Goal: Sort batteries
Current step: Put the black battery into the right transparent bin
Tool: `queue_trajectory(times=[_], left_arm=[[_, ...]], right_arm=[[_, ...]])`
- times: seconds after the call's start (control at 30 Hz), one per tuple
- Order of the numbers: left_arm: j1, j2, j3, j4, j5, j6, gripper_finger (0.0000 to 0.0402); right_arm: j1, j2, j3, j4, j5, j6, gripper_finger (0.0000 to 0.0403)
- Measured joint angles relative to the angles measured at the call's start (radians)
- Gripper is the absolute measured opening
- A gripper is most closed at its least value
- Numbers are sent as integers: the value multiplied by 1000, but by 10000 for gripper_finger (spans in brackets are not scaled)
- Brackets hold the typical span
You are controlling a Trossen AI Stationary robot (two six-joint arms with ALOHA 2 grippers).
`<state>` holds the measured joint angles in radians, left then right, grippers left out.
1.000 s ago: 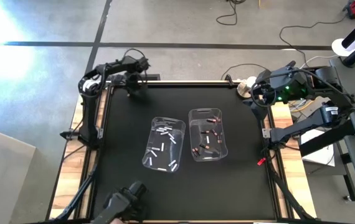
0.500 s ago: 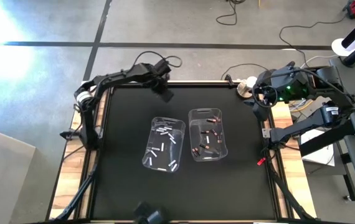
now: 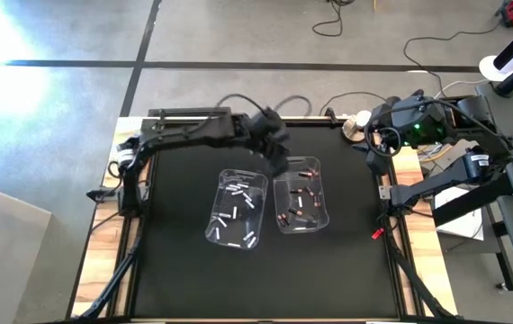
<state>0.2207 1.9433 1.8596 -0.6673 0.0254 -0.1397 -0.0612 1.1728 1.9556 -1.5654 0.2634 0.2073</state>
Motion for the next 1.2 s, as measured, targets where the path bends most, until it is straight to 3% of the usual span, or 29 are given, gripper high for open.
queue_trajectory(times=[0.3,0.57,0.73,0.9,1.2], left_arm=[[-131,191,157,-50,-18,-4,9],[-140,410,328,-149,-68,3,9],[-140,549,500,-299,-69,24,9],[-138,564,411,-303,-62,21,9],[-136,560,371,-264,-61,28,9]], right_arm=[[25,-20,-1,-5,-31,34,225],[118,-64,-82,-6,-34,161,215],[187,-79,-176,-6,-31,232,214],[232,-92,-234,-6,-27,302,216],[249,-108,-253,-3,-17,314,217]])
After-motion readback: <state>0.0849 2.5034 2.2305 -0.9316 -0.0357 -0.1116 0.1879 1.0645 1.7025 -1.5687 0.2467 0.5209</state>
